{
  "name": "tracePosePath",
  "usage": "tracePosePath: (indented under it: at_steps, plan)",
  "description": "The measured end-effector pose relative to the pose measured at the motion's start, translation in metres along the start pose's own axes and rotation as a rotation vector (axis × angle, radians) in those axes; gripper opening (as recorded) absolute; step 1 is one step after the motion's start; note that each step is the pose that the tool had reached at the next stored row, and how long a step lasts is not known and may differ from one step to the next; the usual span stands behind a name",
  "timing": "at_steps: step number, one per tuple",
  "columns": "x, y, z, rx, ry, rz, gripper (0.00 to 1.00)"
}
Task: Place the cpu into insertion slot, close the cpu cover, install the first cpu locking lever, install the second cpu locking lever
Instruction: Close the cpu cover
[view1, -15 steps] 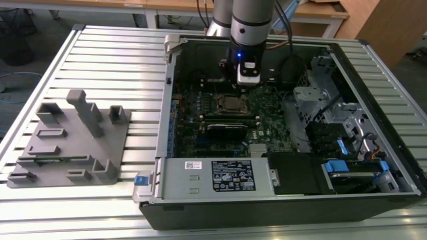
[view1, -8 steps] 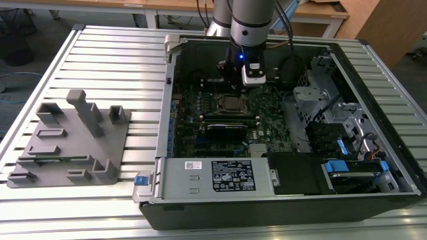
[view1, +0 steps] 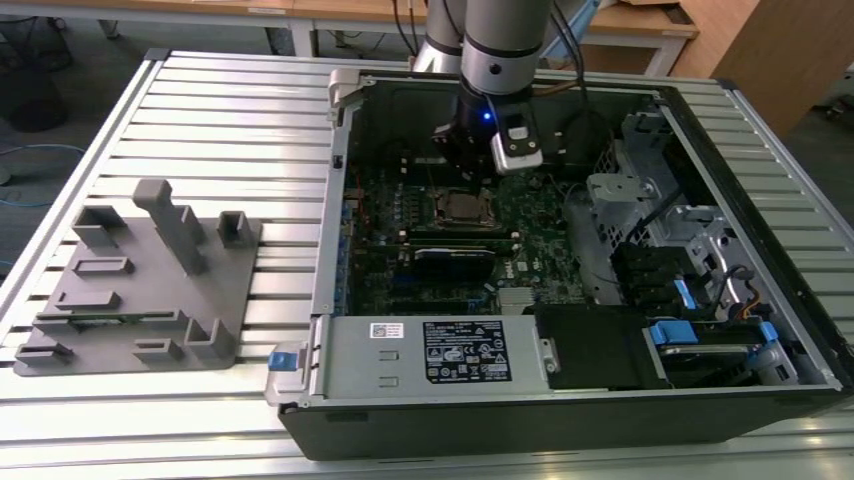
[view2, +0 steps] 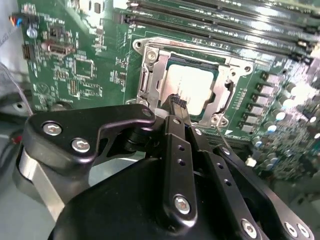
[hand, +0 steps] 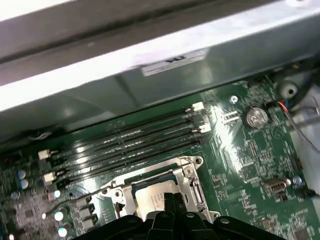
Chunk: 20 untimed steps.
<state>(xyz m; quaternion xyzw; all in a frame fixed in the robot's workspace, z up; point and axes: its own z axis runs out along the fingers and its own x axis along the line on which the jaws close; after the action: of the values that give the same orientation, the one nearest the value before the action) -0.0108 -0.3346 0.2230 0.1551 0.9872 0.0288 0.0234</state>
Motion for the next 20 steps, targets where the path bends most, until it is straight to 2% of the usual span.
tracePosePath:
  at_steps: [13, 15, 17, 20]
  plan:
    - [0.0001, -0.0002, 0.0034, -0.0034, 0.0185, -0.235, 0.11]
    - [0.0002, -0.0002, 0.0040, -0.0011, 0.0216, -0.268, 0.11]
    - [0.0003, -0.0003, 0.0042, 0.0040, 0.0218, -0.276, 0.11]
    - [0.0003, -0.0003, 0.0042, 0.0039, 0.0217, -0.276, 0.11]
